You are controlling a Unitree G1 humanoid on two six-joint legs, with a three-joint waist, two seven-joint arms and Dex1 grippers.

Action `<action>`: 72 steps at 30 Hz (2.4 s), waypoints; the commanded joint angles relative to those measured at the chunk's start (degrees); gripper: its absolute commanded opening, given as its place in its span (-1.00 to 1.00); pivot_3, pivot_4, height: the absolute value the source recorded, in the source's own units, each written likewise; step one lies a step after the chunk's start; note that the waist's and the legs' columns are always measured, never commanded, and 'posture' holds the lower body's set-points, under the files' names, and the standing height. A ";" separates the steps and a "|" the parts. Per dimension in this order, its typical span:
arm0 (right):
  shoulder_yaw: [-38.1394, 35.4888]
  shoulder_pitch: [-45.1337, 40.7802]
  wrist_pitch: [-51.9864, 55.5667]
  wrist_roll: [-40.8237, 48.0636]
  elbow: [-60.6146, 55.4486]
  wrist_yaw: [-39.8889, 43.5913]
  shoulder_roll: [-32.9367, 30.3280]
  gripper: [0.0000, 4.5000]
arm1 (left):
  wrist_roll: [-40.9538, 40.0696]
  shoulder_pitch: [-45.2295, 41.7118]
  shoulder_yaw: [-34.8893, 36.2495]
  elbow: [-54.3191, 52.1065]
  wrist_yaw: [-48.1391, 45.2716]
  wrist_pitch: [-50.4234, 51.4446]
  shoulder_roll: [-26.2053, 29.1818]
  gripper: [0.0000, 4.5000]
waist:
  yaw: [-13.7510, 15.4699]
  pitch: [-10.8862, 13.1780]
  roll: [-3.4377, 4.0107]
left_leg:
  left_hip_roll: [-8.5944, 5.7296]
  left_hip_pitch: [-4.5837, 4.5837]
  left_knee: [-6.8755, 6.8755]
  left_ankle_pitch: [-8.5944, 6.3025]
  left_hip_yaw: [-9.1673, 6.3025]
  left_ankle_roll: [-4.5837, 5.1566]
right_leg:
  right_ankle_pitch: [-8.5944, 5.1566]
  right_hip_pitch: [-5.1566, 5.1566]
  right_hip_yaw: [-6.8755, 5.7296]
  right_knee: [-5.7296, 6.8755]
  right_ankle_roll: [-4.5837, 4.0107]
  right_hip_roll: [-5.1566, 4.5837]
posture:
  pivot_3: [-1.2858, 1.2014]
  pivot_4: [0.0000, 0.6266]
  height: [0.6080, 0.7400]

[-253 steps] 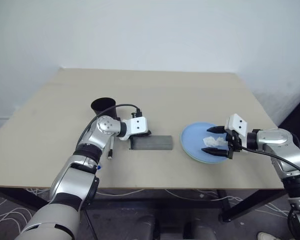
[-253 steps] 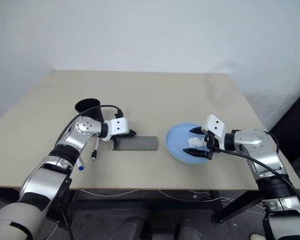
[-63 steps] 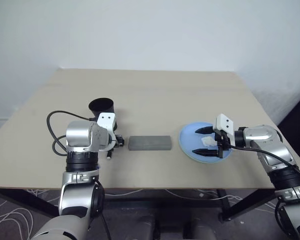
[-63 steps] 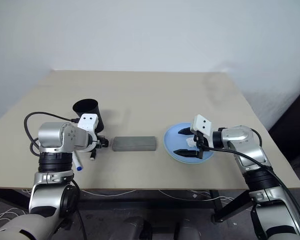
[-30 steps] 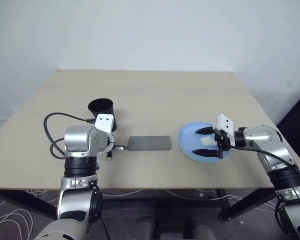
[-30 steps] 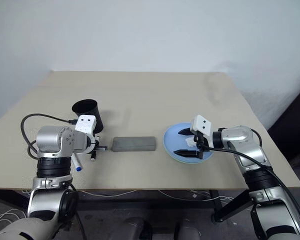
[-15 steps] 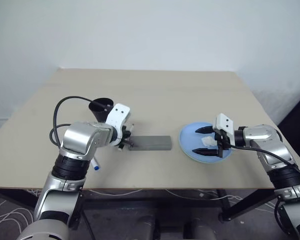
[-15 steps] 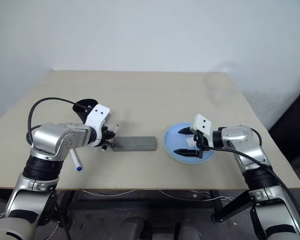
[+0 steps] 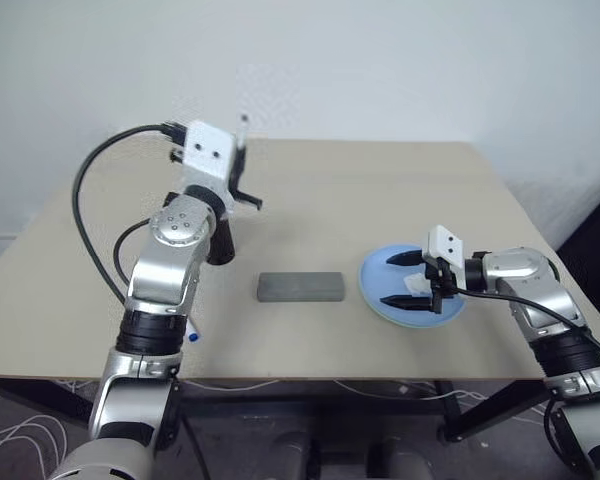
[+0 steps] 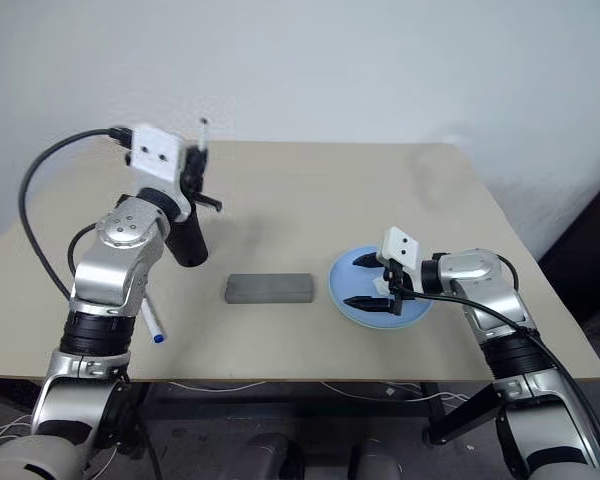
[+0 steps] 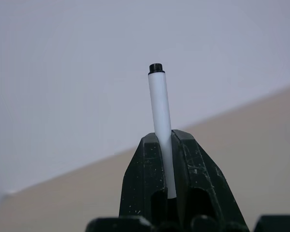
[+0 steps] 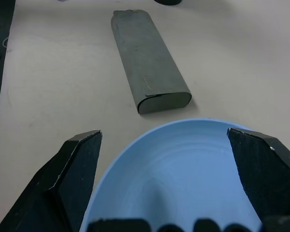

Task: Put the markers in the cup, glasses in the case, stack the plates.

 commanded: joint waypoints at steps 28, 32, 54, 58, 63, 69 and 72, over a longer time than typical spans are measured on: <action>-1.00 -1.11 0.66 0.63 -1.85 0.18 -0.47 1.00 | 5.05 5.06 6.31 9.05 8.54 -15.47 -5.43 -0.99 | -0.02 -0.02 -0.02 | -0.01 0.00 0.18 0.06 0.06 0.22 | 0.24 0.08 -0.02 0.00 0.13 0.04 | 0.03 -1.00 0.41; -1.13 -0.75 1.04 0.71 -2.26 -0.03 -0.51 1.00 | 5.20 4.81 6.53 12.91 8.87 -18.05 -5.87 -0.99 | -0.01 -0.02 -0.03 | -0.01 0.00 0.18 0.05 0.06 0.22 | 0.24 0.08 -0.02 0.00 0.12 0.03 | 0.03 -1.00 0.41; -1.25 -0.66 1.15 0.75 -2.20 -0.61 -0.23 1.00 | 7.18 0.45 6.36 28.60 9.93 -25.93 -4.26 -0.99 | -0.01 -0.03 -0.05 | -0.01 -0.02 0.18 0.04 0.05 0.25 | 0.26 0.06 -0.07 0.00 0.13 -0.03 | 0.03 -1.00 0.41; -1.25 -0.66 1.10 0.78 -2.20 -0.65 -0.16 1.00 | 7.29 0.32 6.29 29.26 9.81 -26.11 -3.83 -0.63 | -0.02 -0.03 -0.05 | -0.01 -0.03 0.18 0.03 0.04 0.25 | 0.26 0.05 -0.06 0.00 0.13 -0.03 | 0.03 -1.00 0.41; -1.14 -0.67 1.10 0.77 -2.22 -0.78 0.04 1.00 | 6.92 0.05 6.40 28.55 9.64 -25.33 -3.88 0.11 | -0.01 -0.04 -0.05 | -0.01 -0.03 0.18 0.03 0.04 0.25 | 0.26 0.05 -0.07 0.00 0.13 -0.03 | 0.03 -1.00 0.41; -1.06 -0.27 1.39 0.88 -2.68 -0.79 -0.01 1.00 | 6.55 0.35 6.23 25.44 8.75 -23.06 -3.89 0.28 | -0.02 -0.04 -0.06 | -0.01 -0.03 0.18 0.03 0.04 0.25 | 0.26 0.05 -0.07 0.00 0.13 -0.03 | 0.03 -1.00 0.41; -1.07 -0.09 1.62 0.97 -2.95 -0.84 -0.05 1.00 | 6.24 0.61 6.58 21.28 8.30 -20.07 -3.43 0.28 | -0.02 -0.04 -0.06 | -0.01 -0.04 0.18 0.03 0.04 0.25 | 0.26 0.05 -0.07 0.00 0.13 -0.03 | 0.03 -1.00 0.41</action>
